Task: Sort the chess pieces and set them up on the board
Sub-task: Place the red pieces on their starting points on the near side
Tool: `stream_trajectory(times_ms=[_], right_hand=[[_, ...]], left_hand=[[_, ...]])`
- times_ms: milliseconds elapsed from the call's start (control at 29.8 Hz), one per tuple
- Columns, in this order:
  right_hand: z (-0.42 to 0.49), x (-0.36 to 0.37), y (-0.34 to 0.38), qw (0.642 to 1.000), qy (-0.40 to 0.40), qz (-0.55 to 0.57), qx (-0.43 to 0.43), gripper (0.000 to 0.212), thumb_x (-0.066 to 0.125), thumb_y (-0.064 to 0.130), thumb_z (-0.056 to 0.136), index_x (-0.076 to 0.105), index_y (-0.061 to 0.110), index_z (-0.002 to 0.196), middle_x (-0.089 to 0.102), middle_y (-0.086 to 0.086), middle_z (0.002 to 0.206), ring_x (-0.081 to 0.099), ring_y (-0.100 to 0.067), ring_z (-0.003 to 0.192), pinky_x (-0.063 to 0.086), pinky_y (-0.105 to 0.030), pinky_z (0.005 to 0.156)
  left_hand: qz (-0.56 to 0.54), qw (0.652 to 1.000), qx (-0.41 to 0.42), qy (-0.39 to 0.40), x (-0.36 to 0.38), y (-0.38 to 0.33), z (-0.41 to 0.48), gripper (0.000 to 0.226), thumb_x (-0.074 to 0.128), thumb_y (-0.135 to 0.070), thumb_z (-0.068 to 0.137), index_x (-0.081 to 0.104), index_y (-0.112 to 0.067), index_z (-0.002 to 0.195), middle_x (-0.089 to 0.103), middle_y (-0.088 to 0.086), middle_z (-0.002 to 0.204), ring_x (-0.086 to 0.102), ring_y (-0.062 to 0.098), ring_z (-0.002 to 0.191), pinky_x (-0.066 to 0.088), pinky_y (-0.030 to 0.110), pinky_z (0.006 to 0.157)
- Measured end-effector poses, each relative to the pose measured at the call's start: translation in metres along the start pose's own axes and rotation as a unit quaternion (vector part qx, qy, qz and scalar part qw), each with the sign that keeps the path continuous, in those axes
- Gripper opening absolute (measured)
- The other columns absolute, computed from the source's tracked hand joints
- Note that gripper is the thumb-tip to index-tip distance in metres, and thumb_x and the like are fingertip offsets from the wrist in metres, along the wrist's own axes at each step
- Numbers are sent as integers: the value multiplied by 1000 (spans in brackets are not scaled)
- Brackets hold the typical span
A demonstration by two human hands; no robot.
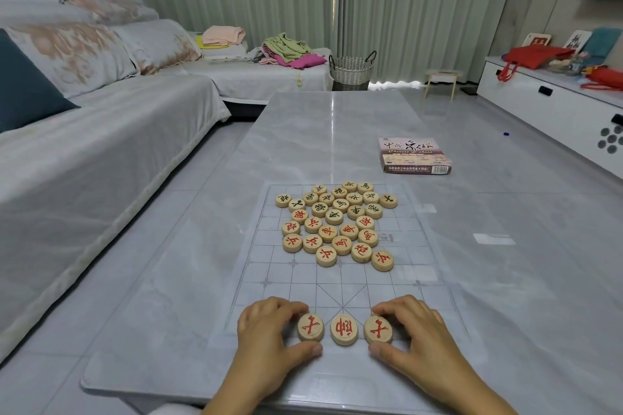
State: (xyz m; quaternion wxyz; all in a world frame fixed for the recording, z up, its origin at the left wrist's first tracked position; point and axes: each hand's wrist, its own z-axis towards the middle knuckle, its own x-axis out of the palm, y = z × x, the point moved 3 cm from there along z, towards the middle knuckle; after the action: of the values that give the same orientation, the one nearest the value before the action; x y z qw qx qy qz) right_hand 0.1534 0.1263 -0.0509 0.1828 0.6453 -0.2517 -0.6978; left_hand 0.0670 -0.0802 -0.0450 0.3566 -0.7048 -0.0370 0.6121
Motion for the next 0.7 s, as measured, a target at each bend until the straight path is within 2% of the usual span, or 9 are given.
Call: stream_trajectory(times_ms=[134, 268, 403, 503, 604, 705], right_hand=[[-2, -2, 2, 1000, -16, 8, 11, 28, 55, 56, 81, 40, 50, 104, 42, 33, 104, 40, 11, 103, 28, -10, 88], [-1, -5, 3, 996, -17, 71, 44, 20, 58, 42, 85, 44, 49, 96, 50, 26, 101, 48, 3, 98, 38, -15, 87], [10, -18, -1, 978, -73, 167, 105, 12, 60, 24, 87, 57, 32, 97, 59, 10, 97, 55, -2, 88, 43, -11, 69], [30, -31, -6, 973, -117, 164, 112, 9, 59, 19, 88, 60, 25, 96, 59, 7, 92, 54, -5, 81, 40, -13, 66], [58, -42, -10, 976, -133, 134, 112, 7, 59, 19, 89, 59, 21, 95, 57, 3, 92, 51, -7, 78, 39, -15, 65], [90, -44, -10, 983, -125, 83, 109, 11, 58, 21, 89, 59, 20, 99, 55, 2, 97, 51, -7, 78, 41, -18, 66]], left_hand=[[1, 1000, -15, 11, -1, -1, 0, 56, 62, -59, 73, 44, -43, 124, 37, -25, 111, 30, 2, 113, 22, 25, 106], [-6, 1000, -22, 14, -1, 0, 0, 55, 62, -59, 73, 45, -44, 122, 39, -26, 110, 31, 1, 112, 23, 26, 106], [-30, 999, -32, 1, -2, 1, 1, 47, 59, -60, 74, 48, -44, 117, 46, -26, 106, 39, 3, 111, 26, 25, 104], [-79, 996, -35, -20, -3, 1, 2, 40, 48, -70, 69, 48, -47, 102, 51, -29, 94, 44, 0, 102, 30, 25, 98], [-101, 992, -45, -55, -4, 2, 3, 19, 55, -55, 79, 50, -45, 94, 56, -26, 90, 49, 4, 101, 36, 30, 100], [-122, 988, -55, -76, -4, 2, 3, 3, 54, -47, 84, 52, -47, 82, 60, -23, 88, 53, 6, 97, 42, 38, 98]])
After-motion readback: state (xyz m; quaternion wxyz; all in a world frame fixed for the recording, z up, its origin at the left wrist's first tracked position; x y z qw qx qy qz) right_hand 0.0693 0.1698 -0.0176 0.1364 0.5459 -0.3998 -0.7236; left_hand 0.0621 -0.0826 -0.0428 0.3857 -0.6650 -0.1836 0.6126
